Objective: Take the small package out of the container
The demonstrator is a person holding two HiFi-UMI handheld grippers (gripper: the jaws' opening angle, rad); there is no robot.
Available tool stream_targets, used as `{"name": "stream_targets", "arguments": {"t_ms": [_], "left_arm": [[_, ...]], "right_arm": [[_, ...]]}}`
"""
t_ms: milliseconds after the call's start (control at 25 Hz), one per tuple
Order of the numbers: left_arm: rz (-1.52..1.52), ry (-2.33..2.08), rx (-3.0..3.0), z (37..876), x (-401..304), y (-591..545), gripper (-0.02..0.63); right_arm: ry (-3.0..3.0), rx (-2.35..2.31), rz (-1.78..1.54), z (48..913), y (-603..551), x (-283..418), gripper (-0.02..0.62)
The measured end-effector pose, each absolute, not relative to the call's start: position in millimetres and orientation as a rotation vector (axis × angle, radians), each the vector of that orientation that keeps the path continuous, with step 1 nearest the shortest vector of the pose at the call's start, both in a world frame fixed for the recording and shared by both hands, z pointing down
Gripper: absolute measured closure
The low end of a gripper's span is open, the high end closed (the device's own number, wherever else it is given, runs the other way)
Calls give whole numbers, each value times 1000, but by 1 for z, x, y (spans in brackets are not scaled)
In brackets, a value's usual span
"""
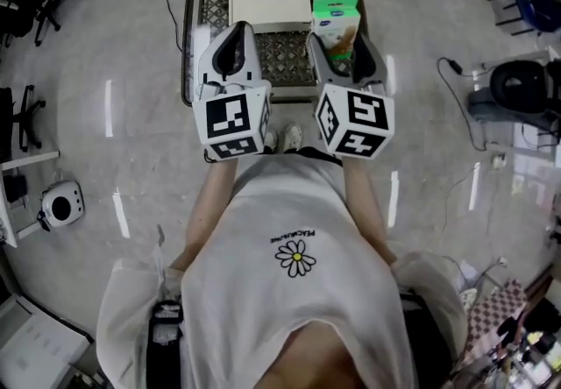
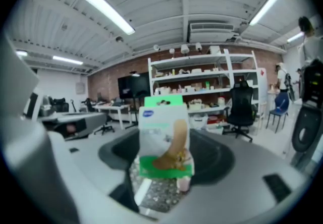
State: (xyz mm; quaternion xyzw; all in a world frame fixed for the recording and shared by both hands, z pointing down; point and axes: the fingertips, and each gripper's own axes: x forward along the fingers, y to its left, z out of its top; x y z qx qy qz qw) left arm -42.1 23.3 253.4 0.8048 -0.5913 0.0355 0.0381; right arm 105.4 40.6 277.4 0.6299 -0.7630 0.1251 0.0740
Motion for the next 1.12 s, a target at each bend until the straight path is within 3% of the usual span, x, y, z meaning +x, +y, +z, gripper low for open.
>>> {"name": "stream_targets", "arguments": {"t_ms": [1120], "left_arm": [[97,-1849,2474,253,-46,19,581]], "right_arm": [[-2347,1881,268,272,37,96,285]]}}
